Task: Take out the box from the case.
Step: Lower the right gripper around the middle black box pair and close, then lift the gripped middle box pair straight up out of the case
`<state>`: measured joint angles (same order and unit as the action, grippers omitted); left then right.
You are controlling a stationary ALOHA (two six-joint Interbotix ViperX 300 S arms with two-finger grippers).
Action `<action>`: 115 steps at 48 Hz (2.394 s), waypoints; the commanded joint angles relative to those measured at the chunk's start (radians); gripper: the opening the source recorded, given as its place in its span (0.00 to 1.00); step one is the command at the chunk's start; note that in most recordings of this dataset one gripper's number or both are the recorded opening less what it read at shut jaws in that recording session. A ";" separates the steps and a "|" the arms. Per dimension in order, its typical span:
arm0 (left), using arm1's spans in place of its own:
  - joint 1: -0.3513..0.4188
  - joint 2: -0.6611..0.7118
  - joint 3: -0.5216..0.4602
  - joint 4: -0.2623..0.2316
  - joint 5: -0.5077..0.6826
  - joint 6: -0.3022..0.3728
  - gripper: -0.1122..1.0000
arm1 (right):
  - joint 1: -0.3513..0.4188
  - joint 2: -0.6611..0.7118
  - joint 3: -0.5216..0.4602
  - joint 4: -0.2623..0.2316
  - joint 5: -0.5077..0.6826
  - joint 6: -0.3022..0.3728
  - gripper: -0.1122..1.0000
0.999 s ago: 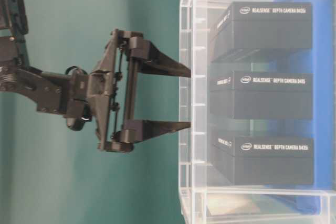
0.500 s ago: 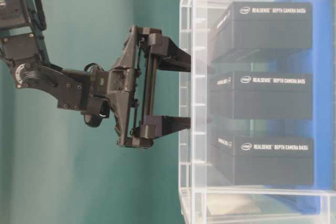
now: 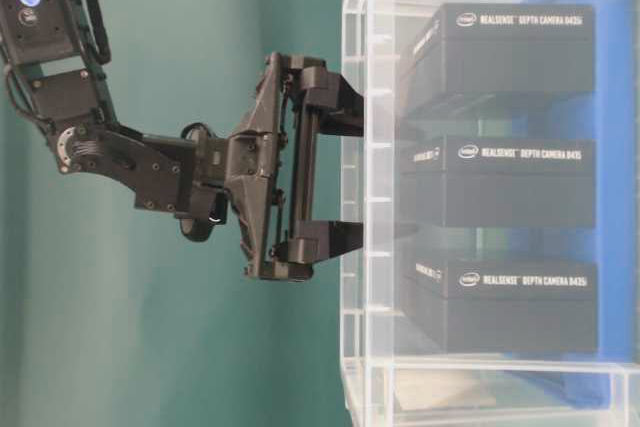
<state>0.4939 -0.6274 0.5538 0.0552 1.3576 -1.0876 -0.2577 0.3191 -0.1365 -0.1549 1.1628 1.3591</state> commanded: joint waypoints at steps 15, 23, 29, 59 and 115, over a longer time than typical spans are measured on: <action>0.003 -0.006 -0.017 0.003 -0.003 0.005 0.99 | -0.005 0.003 -0.006 0.002 -0.018 -0.003 0.95; 0.003 -0.009 -0.012 0.005 -0.005 0.005 0.99 | -0.006 0.006 0.014 0.002 -0.040 -0.002 0.95; 0.003 -0.011 -0.012 0.006 -0.005 0.005 0.99 | -0.006 0.006 0.028 0.002 -0.055 0.002 0.95; 0.003 -0.011 -0.012 0.008 -0.005 0.002 0.99 | -0.005 0.015 0.038 -0.020 -0.064 0.008 0.72; 0.003 -0.011 -0.012 0.009 -0.008 -0.003 0.99 | -0.002 -0.035 -0.169 -0.044 0.152 0.049 0.72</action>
<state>0.4939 -0.6335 0.5538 0.0598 1.3545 -1.0907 -0.2562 0.3482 -0.2562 -0.1887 1.2931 1.4097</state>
